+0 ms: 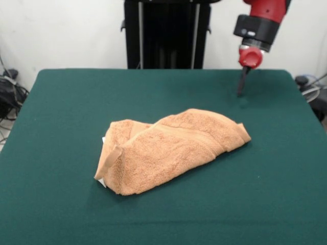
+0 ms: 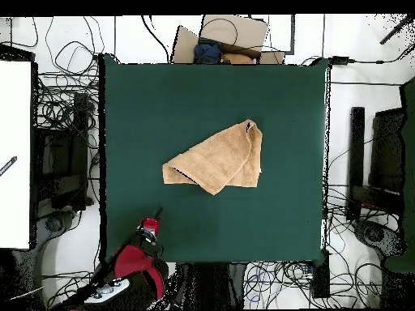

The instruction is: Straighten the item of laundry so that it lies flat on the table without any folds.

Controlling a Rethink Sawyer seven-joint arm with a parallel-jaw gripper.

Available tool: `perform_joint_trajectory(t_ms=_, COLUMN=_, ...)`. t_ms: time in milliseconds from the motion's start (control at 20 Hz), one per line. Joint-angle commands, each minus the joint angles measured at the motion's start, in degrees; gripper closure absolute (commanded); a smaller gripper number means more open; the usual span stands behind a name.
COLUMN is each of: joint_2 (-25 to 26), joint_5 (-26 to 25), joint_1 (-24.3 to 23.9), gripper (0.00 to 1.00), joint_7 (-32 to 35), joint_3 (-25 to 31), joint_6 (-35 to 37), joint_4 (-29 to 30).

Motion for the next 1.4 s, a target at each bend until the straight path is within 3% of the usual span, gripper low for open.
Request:
perform_joint_trajectory(t_ms=50, joint_2=-2.6, joint_5=-2.6, joint_1=-0.1, gripper=0.00, joint_7=13.5, joint_3=2.8, joint_6=-3.1, joint_4=-4.8)
perform_joint_trajectory(t_ms=500, joint_2=-1.8, joint_5=-4.9, joint_1=-1.5, gripper=0.00, joint_7=14.0, joint_3=2.3, joint_6=-5.6, joint_4=-4.3)
perform_joint_trajectory(t_ms=1100, joint_2=5.3, joint_5=-1.1, joint_1=0.5, gripper=0.00, joint_7=15.2, joint_3=2.0, joint_6=-12.8, joint_4=-5.6)
perform_joint_trajectory(t_ms=1400, joint_2=12.6, joint_5=-0.4, joint_1=-0.9, gripper=0.00, joint_7=15.3, joint_3=1.8, joint_6=-20.2, joint_4=-8.3)
